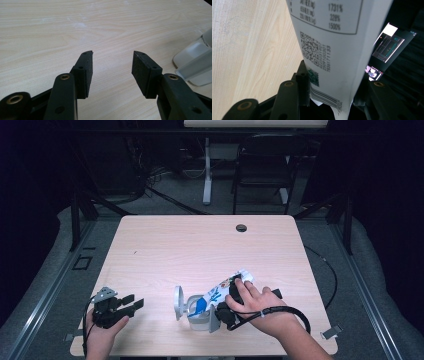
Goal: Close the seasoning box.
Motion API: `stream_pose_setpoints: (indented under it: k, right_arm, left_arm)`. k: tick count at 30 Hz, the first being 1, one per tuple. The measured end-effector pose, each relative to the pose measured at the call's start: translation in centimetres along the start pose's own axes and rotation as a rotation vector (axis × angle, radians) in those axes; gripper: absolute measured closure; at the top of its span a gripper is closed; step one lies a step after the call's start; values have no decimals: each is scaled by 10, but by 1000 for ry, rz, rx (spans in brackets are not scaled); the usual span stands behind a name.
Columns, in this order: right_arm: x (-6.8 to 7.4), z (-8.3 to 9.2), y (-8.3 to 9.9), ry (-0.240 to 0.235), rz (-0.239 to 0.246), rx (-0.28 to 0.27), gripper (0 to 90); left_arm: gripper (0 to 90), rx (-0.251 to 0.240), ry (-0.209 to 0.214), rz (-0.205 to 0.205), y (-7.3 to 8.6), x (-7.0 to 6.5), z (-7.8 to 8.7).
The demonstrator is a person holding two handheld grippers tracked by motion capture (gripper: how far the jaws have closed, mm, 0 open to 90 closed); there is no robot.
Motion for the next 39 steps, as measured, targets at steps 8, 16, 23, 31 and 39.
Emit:
stream_pose_setpoints:
  k: [8, 16, 23, 31, 39]
  right_arm:
    - [-1, 1, 0, 2, -1, -1, 606]
    - [-2, 1, 0, 2, 3, 5, 611]
    - [-2, 1, 0, 4, 3, 4, 617]
    - [-2, 2, 0, 3, 9, 10, 620]
    - [-1, 1, -1, 4, 6, 2, 623]
  left_arm:
    - [518, 0, 2, 0, 0, 0, 0]
    - [517, 4, 2, 0, 0, 0, 0]
    - [517, -1, 2, 2, 0, 0, 0]
    - [517, 0, 0, 5, 0, 1, 0]
    - [517, 1, -1, 5, 0, 1, 0]
Point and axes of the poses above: each handheld gripper's, and its own axes: z roughly backward along the jaws, y roughly out of its underside, x roughly to its left, the point moved 3 cm from there along -z, roughly forward along the jaws, and after that the axes turned 5 degrees about z, right-handed, at the moved point
